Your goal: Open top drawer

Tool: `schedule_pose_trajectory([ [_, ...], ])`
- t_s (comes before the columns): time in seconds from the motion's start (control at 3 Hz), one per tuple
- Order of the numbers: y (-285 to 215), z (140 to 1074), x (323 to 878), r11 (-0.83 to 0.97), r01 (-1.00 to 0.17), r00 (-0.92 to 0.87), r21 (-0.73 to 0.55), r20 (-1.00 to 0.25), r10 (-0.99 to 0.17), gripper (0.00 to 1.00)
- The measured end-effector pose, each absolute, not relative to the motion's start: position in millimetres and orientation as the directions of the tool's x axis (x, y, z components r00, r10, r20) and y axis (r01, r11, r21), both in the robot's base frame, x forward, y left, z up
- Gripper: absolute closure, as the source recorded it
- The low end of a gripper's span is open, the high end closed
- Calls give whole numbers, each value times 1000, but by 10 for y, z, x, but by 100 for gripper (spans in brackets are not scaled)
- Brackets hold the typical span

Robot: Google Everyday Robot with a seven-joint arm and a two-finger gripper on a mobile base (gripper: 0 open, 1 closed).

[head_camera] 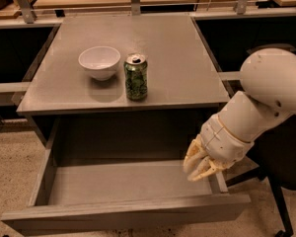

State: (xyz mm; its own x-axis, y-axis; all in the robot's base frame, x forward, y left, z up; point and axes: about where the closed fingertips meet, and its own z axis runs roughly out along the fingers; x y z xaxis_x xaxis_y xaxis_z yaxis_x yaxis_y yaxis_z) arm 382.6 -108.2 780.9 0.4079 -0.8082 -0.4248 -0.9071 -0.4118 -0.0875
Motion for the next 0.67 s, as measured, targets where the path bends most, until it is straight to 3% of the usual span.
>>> schedule_pose_trajectory([
  [0.33,-1075,7811,3821,-414,-906,410,-88,-424,-808,4],
  [0.67,-1072,7812,3819,-414,-906,410,-88,-423,-808,0],
])
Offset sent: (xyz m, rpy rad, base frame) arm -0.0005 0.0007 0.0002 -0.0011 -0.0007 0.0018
